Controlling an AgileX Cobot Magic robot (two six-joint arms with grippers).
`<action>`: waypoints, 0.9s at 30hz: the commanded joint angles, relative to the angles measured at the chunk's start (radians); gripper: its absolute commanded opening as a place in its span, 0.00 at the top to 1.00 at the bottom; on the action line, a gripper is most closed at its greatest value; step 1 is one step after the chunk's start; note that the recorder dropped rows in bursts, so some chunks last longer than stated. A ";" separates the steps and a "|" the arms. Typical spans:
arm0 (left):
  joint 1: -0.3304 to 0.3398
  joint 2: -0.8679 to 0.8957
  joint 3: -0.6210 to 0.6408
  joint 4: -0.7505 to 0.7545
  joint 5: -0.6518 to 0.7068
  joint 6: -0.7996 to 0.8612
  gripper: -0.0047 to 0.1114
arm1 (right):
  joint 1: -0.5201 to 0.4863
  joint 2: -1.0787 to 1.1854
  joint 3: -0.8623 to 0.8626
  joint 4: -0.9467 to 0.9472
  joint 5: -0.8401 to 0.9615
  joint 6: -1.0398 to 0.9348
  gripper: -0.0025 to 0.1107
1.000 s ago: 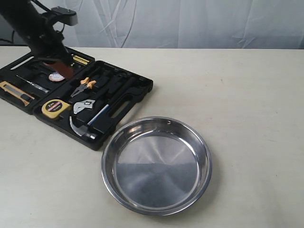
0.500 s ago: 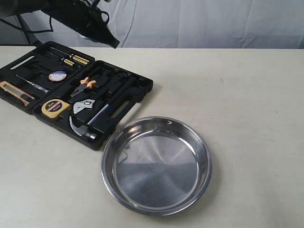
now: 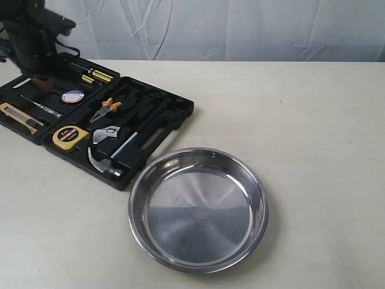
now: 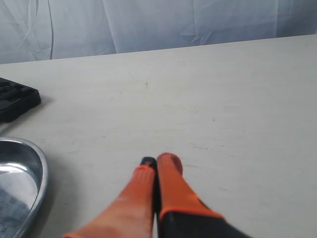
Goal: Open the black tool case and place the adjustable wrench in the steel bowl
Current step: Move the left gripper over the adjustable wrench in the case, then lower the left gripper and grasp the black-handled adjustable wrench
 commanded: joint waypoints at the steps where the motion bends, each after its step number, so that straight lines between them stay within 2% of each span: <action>1: 0.015 0.009 0.000 -0.238 0.204 0.072 0.96 | -0.004 -0.006 -0.003 0.007 -0.013 -0.004 0.98; 3: 0.011 0.006 0.000 -0.358 0.256 0.126 0.96 | -0.004 -0.006 -0.003 0.008 -0.013 -0.004 0.98; 6: -0.016 0.001 0.009 -0.554 0.256 0.232 0.96 | -0.004 -0.006 -0.003 0.008 -0.013 -0.004 0.98; 12: -0.107 0.013 0.015 -0.645 0.256 0.411 0.96 | -0.004 -0.006 -0.003 0.008 -0.013 -0.004 0.98; 18: -0.121 0.013 0.015 -0.657 -0.160 0.396 0.96 | -0.004 -0.006 -0.003 0.008 -0.013 -0.004 0.98; 21: -0.119 0.013 0.015 -0.602 -0.292 0.338 0.96 | -0.004 -0.006 -0.003 0.008 -0.013 -0.004 0.98; 23: -0.119 0.013 0.015 -0.471 -0.322 0.289 0.96 | -0.004 -0.006 -0.003 0.008 -0.011 -0.004 0.98; 25: -0.119 0.013 0.015 -0.320 -0.304 0.222 0.96 | -0.004 -0.006 -0.003 0.008 -0.011 -0.004 0.98; 27: -0.119 0.011 0.015 -0.148 -0.226 0.105 0.96 | -0.004 -0.006 -0.003 0.008 -0.011 -0.004 0.98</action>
